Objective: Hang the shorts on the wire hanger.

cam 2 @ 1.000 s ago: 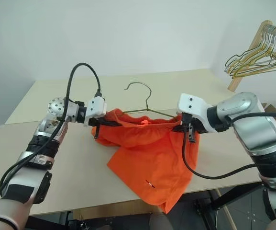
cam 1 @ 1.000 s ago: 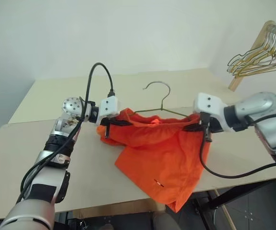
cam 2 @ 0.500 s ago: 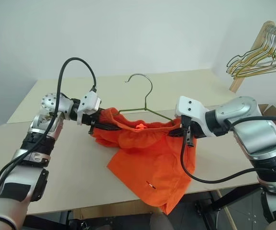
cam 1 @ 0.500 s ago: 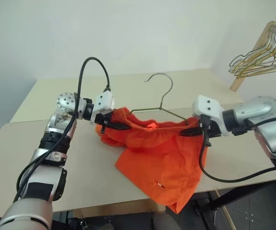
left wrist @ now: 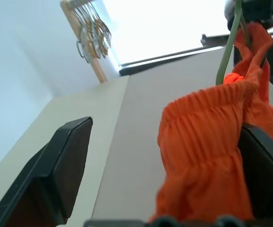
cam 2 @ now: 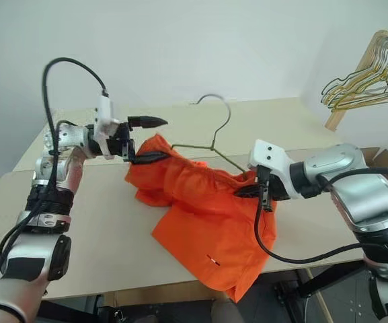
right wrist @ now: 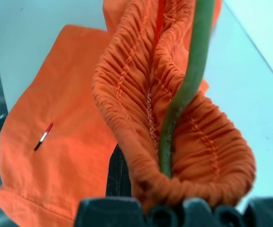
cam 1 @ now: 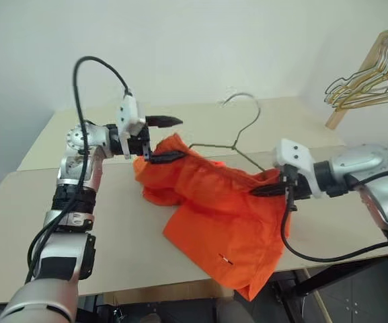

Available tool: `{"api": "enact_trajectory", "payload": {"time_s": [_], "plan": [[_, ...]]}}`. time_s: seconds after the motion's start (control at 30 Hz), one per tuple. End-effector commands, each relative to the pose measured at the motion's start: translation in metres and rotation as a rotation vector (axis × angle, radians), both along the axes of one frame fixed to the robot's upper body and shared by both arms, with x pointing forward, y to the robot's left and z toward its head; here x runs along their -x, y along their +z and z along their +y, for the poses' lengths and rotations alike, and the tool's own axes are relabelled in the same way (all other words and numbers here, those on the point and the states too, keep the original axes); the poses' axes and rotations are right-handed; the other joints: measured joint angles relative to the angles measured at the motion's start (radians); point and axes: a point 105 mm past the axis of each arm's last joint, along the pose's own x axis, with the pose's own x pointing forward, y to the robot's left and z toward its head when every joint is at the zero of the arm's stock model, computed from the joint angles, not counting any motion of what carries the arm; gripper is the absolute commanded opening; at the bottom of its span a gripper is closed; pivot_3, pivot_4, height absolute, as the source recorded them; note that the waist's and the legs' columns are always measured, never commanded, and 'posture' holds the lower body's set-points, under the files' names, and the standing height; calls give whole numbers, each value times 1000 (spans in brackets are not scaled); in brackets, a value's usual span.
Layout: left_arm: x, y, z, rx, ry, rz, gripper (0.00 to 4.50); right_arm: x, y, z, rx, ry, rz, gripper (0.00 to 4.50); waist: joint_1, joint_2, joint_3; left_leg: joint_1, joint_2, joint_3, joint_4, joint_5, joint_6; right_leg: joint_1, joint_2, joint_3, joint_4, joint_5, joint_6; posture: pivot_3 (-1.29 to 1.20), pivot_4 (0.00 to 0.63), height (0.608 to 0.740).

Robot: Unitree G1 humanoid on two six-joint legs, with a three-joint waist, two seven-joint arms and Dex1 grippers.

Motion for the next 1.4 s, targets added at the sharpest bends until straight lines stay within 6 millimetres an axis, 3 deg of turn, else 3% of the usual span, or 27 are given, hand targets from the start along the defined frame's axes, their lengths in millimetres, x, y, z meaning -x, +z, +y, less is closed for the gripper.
{"api": "enact_trajectory", "payload": {"time_s": [0.03,0.23,0.37,0.53,0.77,0.97,1.2,1.4], "plan": [[11,34,16,178,100,-26,4482,5,-1,-5,-50,-90,20,0,-1,-1,-1,0,1,-1,0,0,0,0,1,0,0,0,0,-160,0,740],[46,25,7,175,-10,37,4482,11,-2,-8,-143,-192,35,0,0,0,-1,2,0,0,0,0,0,3,0,1,0,0,0,-176,0,740],[42,34,1,258,20,66,4482,13,-1,-9,-201,-256,41,0,5,0,-1,5,0,0,0,0,0,8,1,-1,-3,0,0,-185,0,740],[33,56,-12,416,97,112,4482,11,-2,-26,-260,-447,47,0,22,0,-2,12,0,1,-1,0,0,18,0,-1,-11,0,0,-207,0,740],[39,73,-22,488,78,89,4482,0,-8,-79,-342,-909,55,0,22,0,-2,11,0,4,-1,0,0,18,1,-1,-11,0,0,-218,0,740],[55,70,-35,470,-25,86,4482,12,-10,-134,-398,-1280,-36,0,21,4,-4,11,-1,7,-2,0,0,18,1,0,-12,0,0,-243,0,740],[69,64,-50,437,-143,120,4482,36,11,-208,-400,-1696,-206,0,7,19,-13,11,-2,9,-2,0,0,19,0,1,-14,0,0,-278,0,740],[72,64,-58,425,-200,122,4482,45,41,-254,-586,-1949,-255,0,-25,22,-15,21,-1,10,-6,-1,1,31,1,1,-17,-2,-2,-285,0,740]]}}
